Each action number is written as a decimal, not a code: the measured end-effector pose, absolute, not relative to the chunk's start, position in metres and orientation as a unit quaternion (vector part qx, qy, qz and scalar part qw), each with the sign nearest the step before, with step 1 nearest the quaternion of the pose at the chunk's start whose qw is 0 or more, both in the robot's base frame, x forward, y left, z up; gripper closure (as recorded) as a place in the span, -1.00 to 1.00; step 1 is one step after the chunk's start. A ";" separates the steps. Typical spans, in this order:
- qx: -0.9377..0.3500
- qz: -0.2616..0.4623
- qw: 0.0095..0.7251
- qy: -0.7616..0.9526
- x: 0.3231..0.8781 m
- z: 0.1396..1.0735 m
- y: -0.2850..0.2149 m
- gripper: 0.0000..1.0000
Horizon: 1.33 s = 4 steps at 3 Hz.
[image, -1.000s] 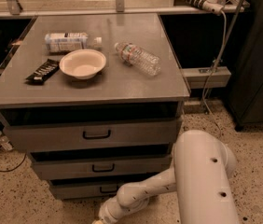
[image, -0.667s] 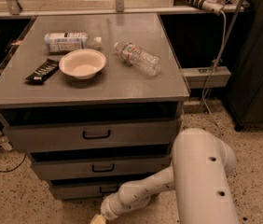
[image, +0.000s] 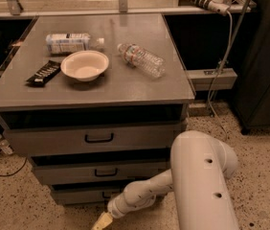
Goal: Open bottom drawer
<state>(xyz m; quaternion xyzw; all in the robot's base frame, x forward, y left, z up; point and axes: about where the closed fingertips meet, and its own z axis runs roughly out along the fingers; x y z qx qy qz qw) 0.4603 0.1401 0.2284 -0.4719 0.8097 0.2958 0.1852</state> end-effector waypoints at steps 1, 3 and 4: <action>-0.473 0.287 0.182 0.813 0.473 0.216 0.132 -1.00; -0.478 0.289 0.175 0.811 0.483 0.196 0.130 -1.00; -0.484 0.293 0.172 0.806 0.487 0.194 0.136 -1.00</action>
Offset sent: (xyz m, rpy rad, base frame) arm 0.0274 -0.0262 -0.0314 -0.0367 -0.0016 -0.0073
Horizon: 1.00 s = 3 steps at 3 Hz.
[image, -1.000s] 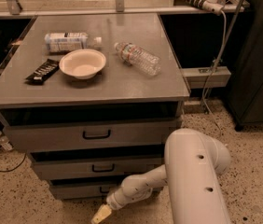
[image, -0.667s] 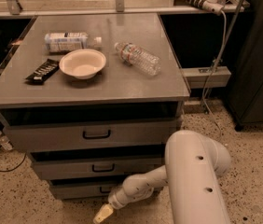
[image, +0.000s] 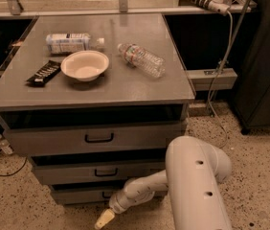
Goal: Open bottom drawer
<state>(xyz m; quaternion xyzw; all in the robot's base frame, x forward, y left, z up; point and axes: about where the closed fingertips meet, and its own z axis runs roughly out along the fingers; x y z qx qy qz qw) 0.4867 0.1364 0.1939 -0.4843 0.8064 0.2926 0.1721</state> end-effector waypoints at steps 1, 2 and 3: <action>-0.486 0.294 0.170 0.805 0.486 0.194 0.138 -1.00; -0.488 0.296 0.166 0.804 0.484 0.194 0.140 -1.00; -0.488 0.300 0.161 0.803 0.481 0.193 0.142 -1.00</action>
Offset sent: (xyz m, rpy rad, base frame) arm -0.0378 0.0665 -0.0875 0.0116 0.2314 0.1885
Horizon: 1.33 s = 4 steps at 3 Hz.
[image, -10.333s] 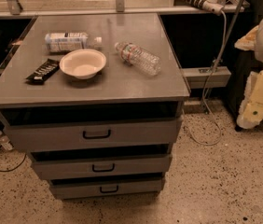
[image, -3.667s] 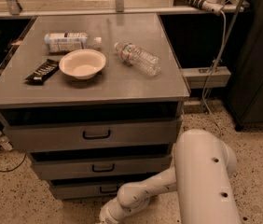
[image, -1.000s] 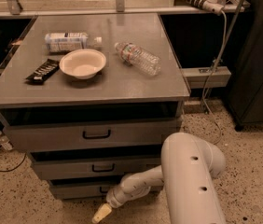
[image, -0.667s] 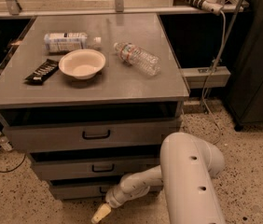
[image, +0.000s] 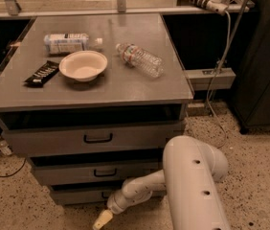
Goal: Open bottom drawer
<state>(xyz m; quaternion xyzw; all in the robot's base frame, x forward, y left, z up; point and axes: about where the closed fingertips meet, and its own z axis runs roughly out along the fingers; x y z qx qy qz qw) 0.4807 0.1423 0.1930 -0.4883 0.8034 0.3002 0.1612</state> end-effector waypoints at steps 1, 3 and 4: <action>-0.488 0.305 0.155 0.803 0.476 0.192 0.144 -1.00; -0.490 0.315 0.146 0.800 0.468 0.194 0.147 -1.00; -0.490 0.315 0.145 0.800 0.468 0.195 0.147 -1.00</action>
Offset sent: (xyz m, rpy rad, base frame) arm -0.1372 0.0327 -0.0825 0.0507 0.4039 0.1687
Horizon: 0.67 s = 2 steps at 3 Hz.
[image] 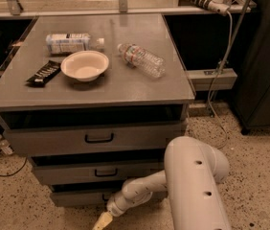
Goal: Open bottom drawer
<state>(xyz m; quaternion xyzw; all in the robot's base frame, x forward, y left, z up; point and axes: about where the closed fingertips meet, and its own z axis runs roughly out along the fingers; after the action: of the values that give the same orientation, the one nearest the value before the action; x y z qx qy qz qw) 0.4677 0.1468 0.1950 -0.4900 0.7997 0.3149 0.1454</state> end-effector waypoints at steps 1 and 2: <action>-0.488 0.319 0.131 0.802 0.458 0.194 0.145 -1.00; -0.487 0.321 0.121 0.803 0.449 0.195 0.144 -1.00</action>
Offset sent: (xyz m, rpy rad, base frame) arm -0.1333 -0.0287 -0.0376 -0.1305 0.3010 0.0780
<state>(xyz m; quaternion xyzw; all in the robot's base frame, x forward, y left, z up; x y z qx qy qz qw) 0.4493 0.1435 0.1952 -0.4872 0.8031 0.3211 0.1205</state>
